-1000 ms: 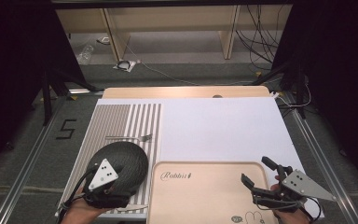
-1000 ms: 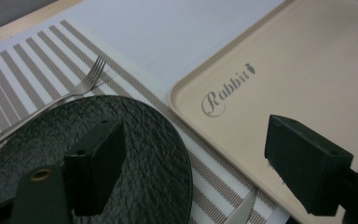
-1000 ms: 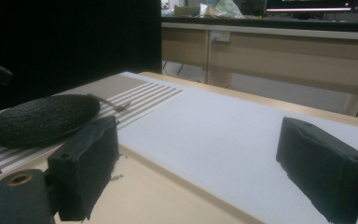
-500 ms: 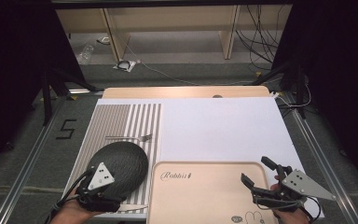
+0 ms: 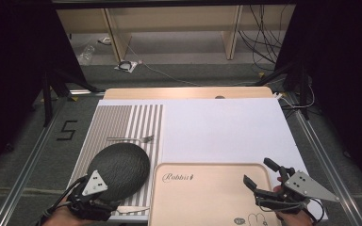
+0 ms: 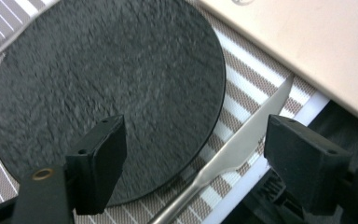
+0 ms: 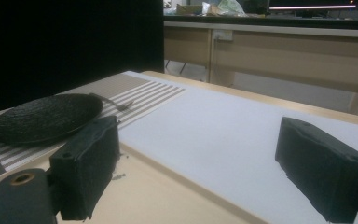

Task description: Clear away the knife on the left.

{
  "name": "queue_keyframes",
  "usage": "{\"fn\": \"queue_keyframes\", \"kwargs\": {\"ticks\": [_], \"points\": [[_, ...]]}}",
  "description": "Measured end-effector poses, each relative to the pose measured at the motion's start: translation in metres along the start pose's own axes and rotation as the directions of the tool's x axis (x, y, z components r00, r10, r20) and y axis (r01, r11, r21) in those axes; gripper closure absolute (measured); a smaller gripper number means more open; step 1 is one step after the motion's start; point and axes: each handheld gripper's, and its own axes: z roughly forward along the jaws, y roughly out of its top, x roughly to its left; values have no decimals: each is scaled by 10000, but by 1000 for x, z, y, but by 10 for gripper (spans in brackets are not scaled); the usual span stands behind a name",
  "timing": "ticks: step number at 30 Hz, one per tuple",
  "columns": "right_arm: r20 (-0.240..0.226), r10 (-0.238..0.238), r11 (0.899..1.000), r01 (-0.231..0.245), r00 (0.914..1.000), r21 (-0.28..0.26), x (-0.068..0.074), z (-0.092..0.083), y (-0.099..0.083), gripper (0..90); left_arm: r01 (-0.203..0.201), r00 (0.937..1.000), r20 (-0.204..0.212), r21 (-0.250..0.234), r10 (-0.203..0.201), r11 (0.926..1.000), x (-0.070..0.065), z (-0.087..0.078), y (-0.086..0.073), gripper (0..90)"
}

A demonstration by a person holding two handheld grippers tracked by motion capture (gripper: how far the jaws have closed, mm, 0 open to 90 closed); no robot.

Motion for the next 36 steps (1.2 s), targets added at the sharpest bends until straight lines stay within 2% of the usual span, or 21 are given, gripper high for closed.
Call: {"fn": "queue_keyframes", "kwargs": {"ticks": [6, 8, 10, 16, 17, 23, 28, 30, 31, 32, 33, 34, 36], "points": [[-103, -58, 10000, 58, 9999, -58, 1, 0, 0, 148, -153, 9998, -85, 676, 159, 9976, 2, 1, -8, 212], [-107, -84, 10000, 84, 9999, -53, 1, 1, 0, 148, -125, 9999, -81, 728, 131, 9973, 2, 2, -8, 213], [-85, -102, 9999, 102, 9999, -1, 1, 0, 0, 148, -119, 9999, 31, 953, 116, 9954, 3, 3, -11, 214], [-113, -73, 10000, 73, 9999, -29, 1, 1, 0, 148, -190, 9998, -12, 1472, 194, 9889, 4, 6, -17, 221], [-101, -88, 10000, 88, 9999, 8, 1, 0, 0, 148, -192, 9998, -14, 1676, 197, 9857, 5, 7, -20, 221], [-166, -66, 10000, 65, 9998, -25, 0, 1, 0, 150, 13, 10000, -76, 1992, 2, 9800, 8, 11, -30, 226], [-178, -69, 10000, 69, 9998, 15, 1, 1, 0, 150, 141, 9999, -90, 2120, -125, 9772, 12, 10, -32, 248], [-187, -59, 10000, 60, 9998, 28, 1, 1, 0, 150, 314, 9995, -122, 2332, -293, 9719, 15, 12, -32, 255], [-187, -59, 10000, 60, 9998, 28, 1, 1, 0, 150, 314, 9995, -122, 2332, -293, 9719, 15, 12, -32, 256], [-193, -61, 10000, 61, 9998, 27, 1, 1, 0, 151, 412, 9991, -87, 2524, -403, 9667, 16, 15, -32, 257], [-193, -61, 10000, 61, 9998, 27, 1, 1, 0, 151, 412, 9991, -87, 2524, -403, 9667, 16, 15, -32, 260], [-195, -47, 10000, 47, 9998, 36, 1, 1, 0, 150, 388, 9992, -55, 2678, -387, 9627, 17, 17, -32, 260], [-202, -44, 10000, 44, 9998, 8, 1, 1, -1, 151, 434, 9990, -5, 2754, -451, 9603, 18, 18, -32, 261]]}}
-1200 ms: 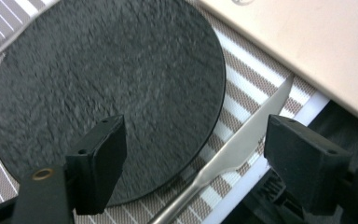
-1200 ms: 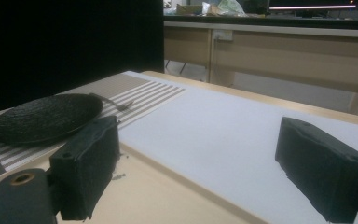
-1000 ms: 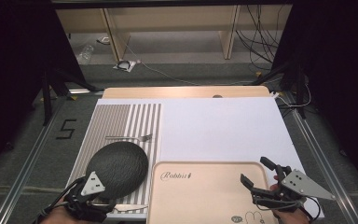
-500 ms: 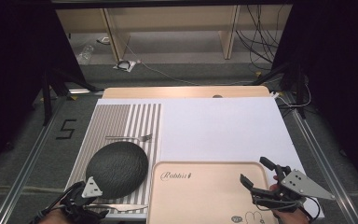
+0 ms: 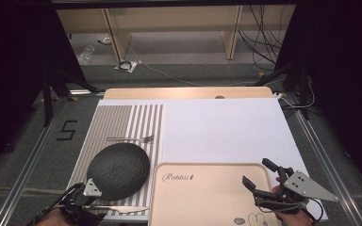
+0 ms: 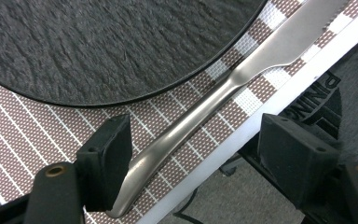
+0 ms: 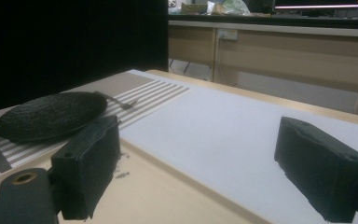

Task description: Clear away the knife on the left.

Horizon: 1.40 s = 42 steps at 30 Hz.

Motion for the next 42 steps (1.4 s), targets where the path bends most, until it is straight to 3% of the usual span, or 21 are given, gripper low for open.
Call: {"fn": "queue_keyframes", "kwargs": {"ticks": [10, 24, 34, 42], "points": [[-31, 22, 10000, -22, 10000, 1, 0, 0, 0, 151, -176, 9997, 191, 376, 169, 9991, 4, 10, 6, 288], [-30, 60, 10000, -60, 10000, 17, -1, 1, 0, 152, -501, 9974, 562, 815, 456, 9954, 6, 15, 10, 405], [-27, 75, 10000, -74, 10000, 16, -1, 1, 0, 153, -1082, 9927, 654, 1051, 1017, 9886, 2, 15, 16, 532], [-15, 69, 9999, -69, 10000, 97, -1, 1, 0, 154, -1679, 9846, 681, 1101, 1611, 9796, -3, 14, 18, 593]]}}
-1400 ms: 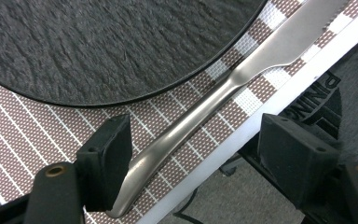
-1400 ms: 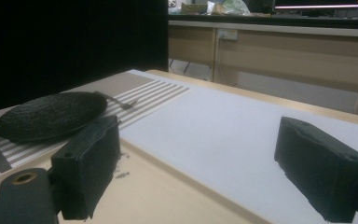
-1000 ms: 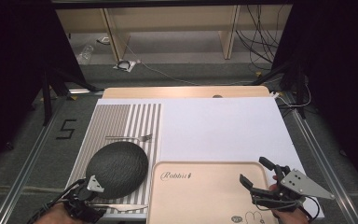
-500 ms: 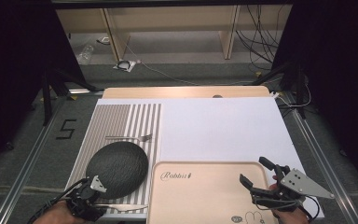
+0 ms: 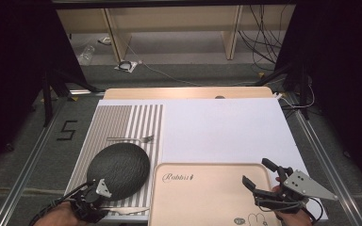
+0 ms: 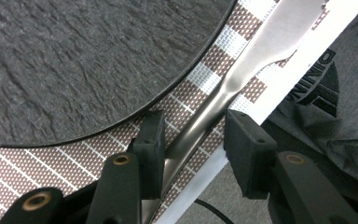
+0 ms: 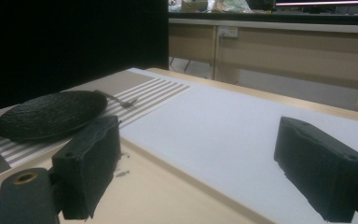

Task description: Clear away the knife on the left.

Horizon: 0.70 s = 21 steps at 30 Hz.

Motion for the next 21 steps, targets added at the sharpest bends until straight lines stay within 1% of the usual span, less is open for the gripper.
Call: {"fn": "queue_keyframes", "kwargs": {"ticks": [1, 2, 3, 5, 11, 12, 15, 19, 21], "points": [[0, -15, 10000, 15, 10000, 4, 0, 0, 0, 154, 0, 10000, 0, 0, 0, 10000, 0, 0, 0, 598], [4, -31, 10000, 31, 10000, 21, 0, 0, 0, 154, -168, 9999, -1, 29, 168, 9999, 0, 0, 1, 605], [4, -31, 10000, 31, 10000, 21, 0, 0, 0, 154, -168, 9999, -1, 29, 168, 9999, 0, 0, 1, 615], [-13, -22, 10000, 22, 10000, 33, 0, 0, 0, 154, -323, 9994, 95, 59, 322, 9995, -1, 0, 1, 637], [12, -20, 9999, 20, 10000, 131, 0, 1, 0, 155, -601, 9981, 162, 144, 599, 9981, -2, 0, 3, 678], [20, -19, 9999, 19, 10000, 157, 0, 1, 0, 155, -580, 9981, 199, 137, 578, 9982, -2, 0, 3, 687], [25, -31, 9999, 30, 10000, 151, 0, 1, 0, 155, -696, 9973, 246, 137, 692, 9975, -3, 0, 3, 729], [23, -33, 9999, 32, 10000, 128, 0, 1, -1, 155, -683, 9974, 243, 72, 681, 9976, -3, 0, 2, 732], [19, -36, 9999, 36, 10000, 143, 0, 1, -1, 155, -714, 9971, 254, 71, 712, 9974, -4, -1, 2, 750]]}}
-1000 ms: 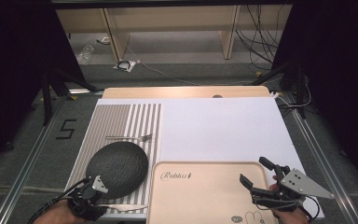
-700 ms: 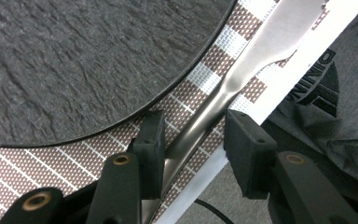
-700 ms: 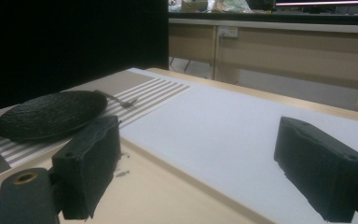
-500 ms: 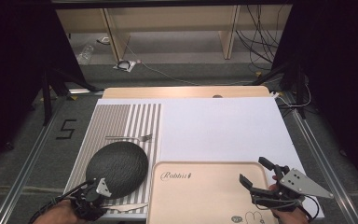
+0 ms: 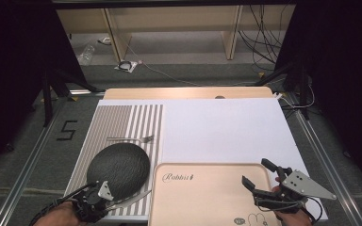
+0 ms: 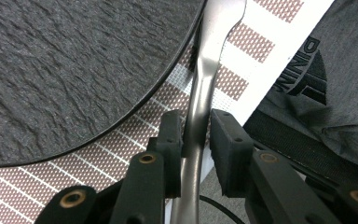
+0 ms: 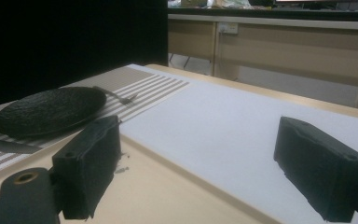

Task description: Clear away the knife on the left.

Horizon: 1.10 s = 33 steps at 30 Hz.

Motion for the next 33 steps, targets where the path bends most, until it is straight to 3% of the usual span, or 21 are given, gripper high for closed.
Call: {"fn": "queue_keyframes", "kwargs": {"ticks": [6, 14, 18, 25, 29, 33], "points": [[-18, 19, 10000, -19, 10000, 21, 0, 0, 0, 155, -402, 9991, -138, 122, 404, 9991, -4, 0, 2, 783], [-10, -36, 10000, 36, 10000, 63, 0, 0, 0, 155, -502, 9986, -163, 90, 504, 9987, -4, 0, 2, 791], [-8, 20, 10000, -20, 10000, 69, 0, 1, 0, 156, -294, 9996, 10, -26, 294, 9996, -5, 0, 2, 791], [-5, 11, 10000, -11, 10000, 81, 0, 0, 0, 156, -270, 9994, 224, 40, 269, 9996, -7, -2, 1, 792], [-13, 6, 10000, -6, 10000, 89, 0, 1, 0, 156, -172, 9997, 155, -155, 174, 9997, -8, -6, 0, 792], [-22, 22, 10000, -22, 10000, 83, 0, 1, -1, 156, -320, 9989, 323, -191, 326, 9993, -10, -12, 0, 792]]}}
